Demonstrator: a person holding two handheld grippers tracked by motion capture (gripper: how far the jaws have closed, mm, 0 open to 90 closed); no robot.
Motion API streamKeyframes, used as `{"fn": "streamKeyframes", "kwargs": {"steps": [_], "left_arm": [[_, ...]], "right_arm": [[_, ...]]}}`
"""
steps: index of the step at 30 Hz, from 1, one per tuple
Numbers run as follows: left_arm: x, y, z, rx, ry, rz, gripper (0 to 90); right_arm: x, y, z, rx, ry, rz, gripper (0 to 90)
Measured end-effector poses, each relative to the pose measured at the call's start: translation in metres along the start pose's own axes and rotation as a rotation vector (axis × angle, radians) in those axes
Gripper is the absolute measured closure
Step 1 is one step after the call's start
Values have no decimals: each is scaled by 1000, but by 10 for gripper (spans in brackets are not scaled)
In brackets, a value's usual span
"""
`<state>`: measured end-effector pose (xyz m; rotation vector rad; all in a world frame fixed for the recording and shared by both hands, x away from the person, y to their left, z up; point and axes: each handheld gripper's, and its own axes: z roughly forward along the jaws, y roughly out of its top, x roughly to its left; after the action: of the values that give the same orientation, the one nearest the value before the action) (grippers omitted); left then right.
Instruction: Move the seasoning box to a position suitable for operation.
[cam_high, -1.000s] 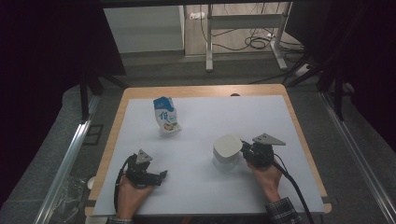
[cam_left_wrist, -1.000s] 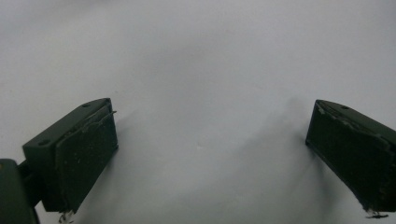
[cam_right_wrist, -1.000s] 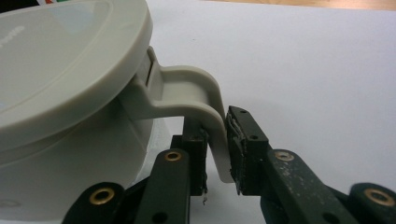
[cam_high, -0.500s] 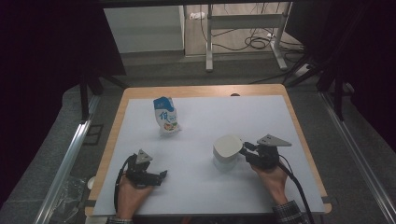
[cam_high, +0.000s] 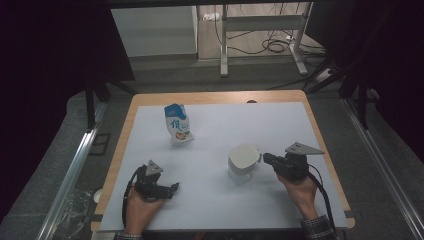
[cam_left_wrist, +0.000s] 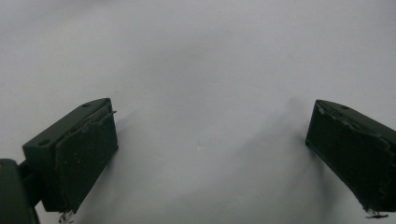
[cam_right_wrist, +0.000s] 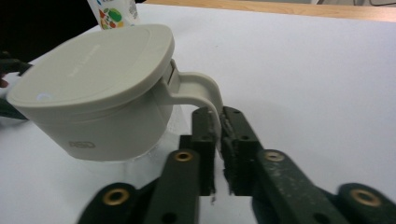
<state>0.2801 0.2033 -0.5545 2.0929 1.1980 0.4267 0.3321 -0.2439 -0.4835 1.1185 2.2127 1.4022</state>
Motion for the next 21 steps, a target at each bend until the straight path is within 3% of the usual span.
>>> {"fn": "streamKeyframes", "kwargs": {"steps": [16, 21], "left_arm": [[0, 0, 0, -2, 1, -2, 21], [0, 0, 0, -3, 1, 0, 21]], "right_arm": [[2, 30, -7, 5, 39, -21, 895], [7, 41, -6, 8, 43, -49, 895]]}}
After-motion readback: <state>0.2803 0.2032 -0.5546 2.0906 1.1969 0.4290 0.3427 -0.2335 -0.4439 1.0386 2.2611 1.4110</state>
